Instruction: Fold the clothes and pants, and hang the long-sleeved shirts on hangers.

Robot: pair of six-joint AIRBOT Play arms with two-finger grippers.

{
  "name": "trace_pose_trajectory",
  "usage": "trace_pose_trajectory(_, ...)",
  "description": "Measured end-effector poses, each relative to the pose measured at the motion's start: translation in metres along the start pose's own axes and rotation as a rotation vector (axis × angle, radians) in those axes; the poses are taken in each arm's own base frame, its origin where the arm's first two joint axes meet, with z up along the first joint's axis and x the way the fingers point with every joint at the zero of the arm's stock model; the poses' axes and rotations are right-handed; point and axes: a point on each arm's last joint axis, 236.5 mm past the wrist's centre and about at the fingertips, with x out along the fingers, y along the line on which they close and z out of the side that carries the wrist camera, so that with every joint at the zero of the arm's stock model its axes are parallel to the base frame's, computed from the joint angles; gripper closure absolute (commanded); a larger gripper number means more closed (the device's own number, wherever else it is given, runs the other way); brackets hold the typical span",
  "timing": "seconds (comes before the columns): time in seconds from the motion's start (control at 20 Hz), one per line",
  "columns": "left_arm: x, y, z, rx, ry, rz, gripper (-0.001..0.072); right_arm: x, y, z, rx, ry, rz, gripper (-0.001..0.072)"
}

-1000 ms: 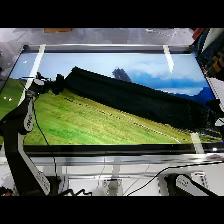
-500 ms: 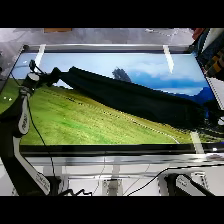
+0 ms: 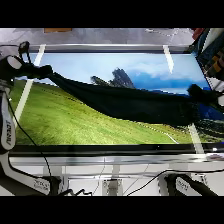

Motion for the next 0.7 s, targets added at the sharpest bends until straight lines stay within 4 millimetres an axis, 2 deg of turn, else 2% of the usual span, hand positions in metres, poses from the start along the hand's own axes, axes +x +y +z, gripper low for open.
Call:
trace_pose_trajectory(0.15,-0.045,-0.015,0.008,0.071,-0.020,0.003,0.0687,0.014,0.080,-0.027,-0.115,0.036,0.135,0.0674)
trace_pose_trajectory(0.45,-0.138,-0.052,0.026,0.161,-0.133,-0.014,0.0687,0.047,0.210,-0.098,-0.230,0.162,0.322,0.0674)
trace_pose_trajectory(0.55,-0.156,-0.070,0.020,0.202,-0.130,-0.042,0.0686,0.058,0.250,-0.121,-0.263,0.213,0.373,0.0675)
trace_pose_trajectory(0.7,-0.163,-0.091,0.006,0.252,-0.093,-0.078,0.0686,0.068,0.308,-0.163,-0.288,0.299,0.454,0.0674)
